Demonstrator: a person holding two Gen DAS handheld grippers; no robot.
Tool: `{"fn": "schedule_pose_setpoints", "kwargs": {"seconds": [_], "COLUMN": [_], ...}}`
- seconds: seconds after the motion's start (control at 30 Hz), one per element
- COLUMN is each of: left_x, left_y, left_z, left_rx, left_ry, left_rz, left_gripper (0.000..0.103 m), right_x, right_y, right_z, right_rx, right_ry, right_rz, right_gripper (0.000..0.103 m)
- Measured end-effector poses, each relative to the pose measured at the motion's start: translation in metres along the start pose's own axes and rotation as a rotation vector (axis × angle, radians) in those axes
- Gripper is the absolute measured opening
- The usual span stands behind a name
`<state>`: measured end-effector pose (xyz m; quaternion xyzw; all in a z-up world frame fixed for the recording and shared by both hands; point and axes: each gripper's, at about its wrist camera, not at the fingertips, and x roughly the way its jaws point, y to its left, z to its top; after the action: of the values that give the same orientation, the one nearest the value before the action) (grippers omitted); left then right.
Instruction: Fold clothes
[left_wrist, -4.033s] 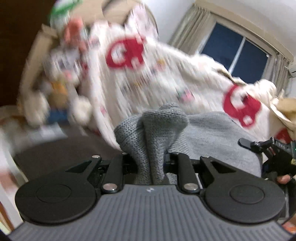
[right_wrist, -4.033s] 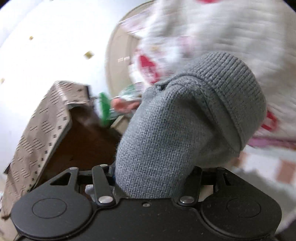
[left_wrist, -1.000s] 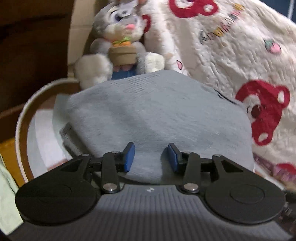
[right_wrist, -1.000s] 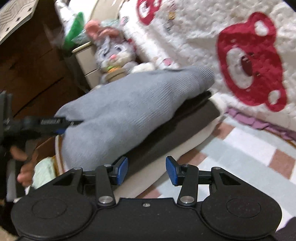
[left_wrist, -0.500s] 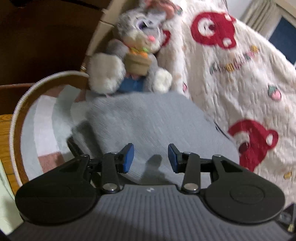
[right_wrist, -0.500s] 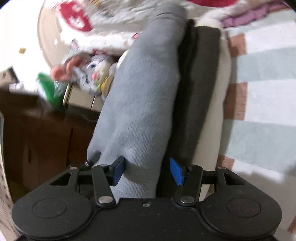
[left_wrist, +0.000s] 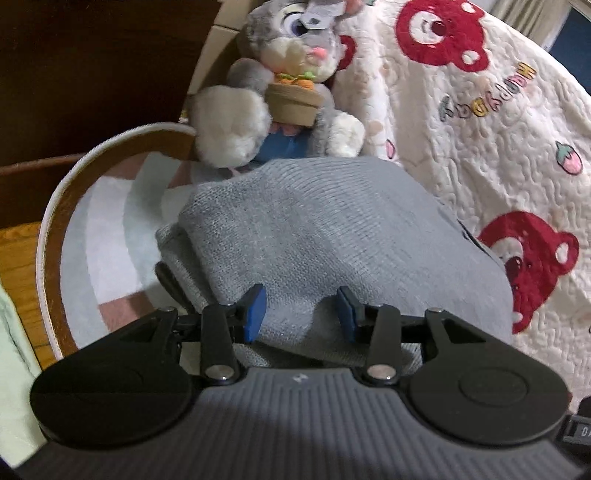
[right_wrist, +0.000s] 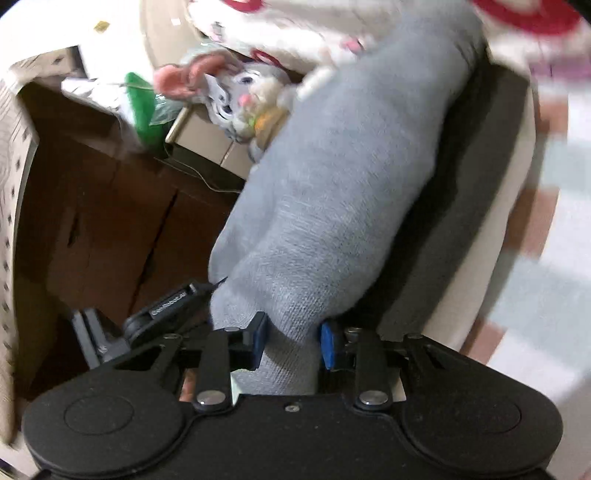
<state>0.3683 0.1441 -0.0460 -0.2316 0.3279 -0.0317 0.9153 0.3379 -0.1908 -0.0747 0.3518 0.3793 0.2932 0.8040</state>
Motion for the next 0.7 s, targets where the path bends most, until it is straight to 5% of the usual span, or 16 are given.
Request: {"fn": "schedule_pose_setpoints", "kwargs": {"seconds": [0.07,0.2,0.33,0.47,0.53,0.63,0.7], "left_x": [-0.009,-0.053,-0.056,-0.023,-0.009,-0.005,-0.003], "left_y": [-0.006,-0.044,-0.072,-0.108,-0.11,-0.1,-0.093], "left_z": [0.002,0.002,-0.002,-0.034,-0.044,-0.04,-0.037], "left_rx": [0.02,0.265,0.294,0.441,0.457,0.394,0.365], "left_ry": [-0.032,-0.24,-0.114,0.047,0.082,0.102,0.116], "left_rz": [-0.007,-0.08,-0.299,-0.225,-0.189,-0.216,-0.233], "left_gripper": [0.04,0.04,0.043,0.043,0.043,0.043,0.043], "right_x": [-0.006,-0.033,-0.041,-0.033,-0.029,-0.023,-0.026], "right_y": [-0.002,-0.011,-0.025,-0.046,-0.056,-0.072,-0.072], "right_z": [0.001,0.006,0.027,0.059,0.075,0.099,0.106], "right_rx": [0.025,0.095,0.106,0.122,0.13,0.142,0.117], "right_ry": [-0.012,-0.126,-0.219,-0.278,-0.307,-0.351,-0.373], "right_rz": [0.001,-0.012,-0.051,-0.099,-0.123,-0.159,-0.204], "right_gripper": [0.037,0.059,0.062,0.062,0.052,0.019,0.015]}}
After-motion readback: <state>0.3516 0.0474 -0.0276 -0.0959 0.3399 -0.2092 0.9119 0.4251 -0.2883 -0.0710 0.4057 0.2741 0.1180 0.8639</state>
